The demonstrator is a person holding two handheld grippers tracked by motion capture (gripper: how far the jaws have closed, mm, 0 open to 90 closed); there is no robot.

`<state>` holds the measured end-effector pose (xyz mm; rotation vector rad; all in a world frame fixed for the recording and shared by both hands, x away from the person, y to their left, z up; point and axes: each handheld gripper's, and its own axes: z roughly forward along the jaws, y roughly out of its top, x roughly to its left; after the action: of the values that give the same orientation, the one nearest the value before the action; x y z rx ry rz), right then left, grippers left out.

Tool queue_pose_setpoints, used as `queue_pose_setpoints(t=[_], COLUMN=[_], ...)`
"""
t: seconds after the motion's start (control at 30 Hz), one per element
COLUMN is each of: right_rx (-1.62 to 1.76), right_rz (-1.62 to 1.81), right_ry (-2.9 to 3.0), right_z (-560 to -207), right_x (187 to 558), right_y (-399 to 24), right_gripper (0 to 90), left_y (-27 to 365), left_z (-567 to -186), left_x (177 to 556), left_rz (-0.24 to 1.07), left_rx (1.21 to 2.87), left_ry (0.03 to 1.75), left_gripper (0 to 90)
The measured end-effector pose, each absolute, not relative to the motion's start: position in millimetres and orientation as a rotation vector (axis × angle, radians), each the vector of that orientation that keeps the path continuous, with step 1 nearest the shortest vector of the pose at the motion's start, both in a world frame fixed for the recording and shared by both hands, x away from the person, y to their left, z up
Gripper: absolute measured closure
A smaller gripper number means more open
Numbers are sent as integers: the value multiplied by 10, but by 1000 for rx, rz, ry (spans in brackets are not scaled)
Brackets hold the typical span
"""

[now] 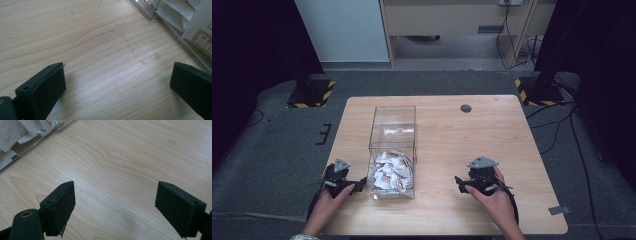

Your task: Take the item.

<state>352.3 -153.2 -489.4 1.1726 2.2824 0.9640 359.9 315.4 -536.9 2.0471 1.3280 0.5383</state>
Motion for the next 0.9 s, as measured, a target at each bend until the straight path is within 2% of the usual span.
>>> queue_pose_setpoints(t=[0.2,0.6,0.9], right_rx=[1172,1170,1123], right_rz=[973,990,976], right_ry=[2306,2323,2344], right_z=[-4833,-4672,-4526], right_x=[3545,3623,3699], right_y=[-1461,-1396,-1312], right_gripper=[145,161,244], left_y=[3154,3154,3153], left_z=[-5369,-5369,-5369], left_x=[3599,3599,3599], left_rz=[538,539,538], left_rx=[2047,2047,2047], left_ry=[1328,1328,1328], left_gripper=[0,0,0])
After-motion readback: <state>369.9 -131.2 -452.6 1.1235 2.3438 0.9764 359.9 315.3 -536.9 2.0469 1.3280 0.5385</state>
